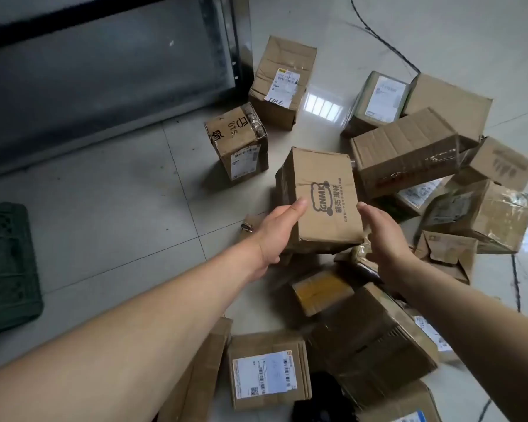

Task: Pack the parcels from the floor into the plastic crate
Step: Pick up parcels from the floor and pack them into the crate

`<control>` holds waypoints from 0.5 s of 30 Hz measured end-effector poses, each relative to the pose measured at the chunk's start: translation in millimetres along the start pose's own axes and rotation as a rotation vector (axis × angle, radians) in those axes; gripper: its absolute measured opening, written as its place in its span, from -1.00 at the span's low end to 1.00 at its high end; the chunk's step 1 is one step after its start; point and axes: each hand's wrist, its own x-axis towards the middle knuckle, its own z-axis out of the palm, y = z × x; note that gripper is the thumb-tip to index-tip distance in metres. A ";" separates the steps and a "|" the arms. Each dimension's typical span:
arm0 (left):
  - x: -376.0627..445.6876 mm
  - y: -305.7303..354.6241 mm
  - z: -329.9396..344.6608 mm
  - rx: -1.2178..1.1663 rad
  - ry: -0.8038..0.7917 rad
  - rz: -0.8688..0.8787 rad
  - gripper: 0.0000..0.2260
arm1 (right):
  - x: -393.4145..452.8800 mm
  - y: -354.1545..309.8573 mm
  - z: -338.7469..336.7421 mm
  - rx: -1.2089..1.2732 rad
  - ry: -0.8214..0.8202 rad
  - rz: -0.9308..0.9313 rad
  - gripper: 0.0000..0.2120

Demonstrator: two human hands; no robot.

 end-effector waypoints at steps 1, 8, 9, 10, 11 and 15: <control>2.3 -2.1 0.2 -0.007 -0.012 -0.011 -0.49 | 3.4 2.7 1.4 0.016 -0.005 0.018 -0.39; 21.7 -17.6 -6.9 -0.081 -0.049 -0.064 -0.42 | 13.4 15.7 16.0 0.080 -0.017 0.094 -0.14; 21.0 -18.3 -8.0 -0.086 -0.044 -0.059 -0.42 | 11.1 16.3 19.6 0.097 -0.002 0.111 -0.14; 20.1 -19.6 -9.7 -0.079 -0.030 -0.052 -0.44 | 8.4 18.2 23.7 0.125 0.012 0.123 -0.21; 17.1 -19.3 -12.6 -0.072 0.003 -0.039 -0.48 | 3.7 19.1 28.8 0.154 0.016 0.117 -0.28; 2.8 -24.4 -36.9 -0.049 0.213 0.084 -0.74 | -32.3 33.3 54.4 0.147 0.049 0.083 -0.45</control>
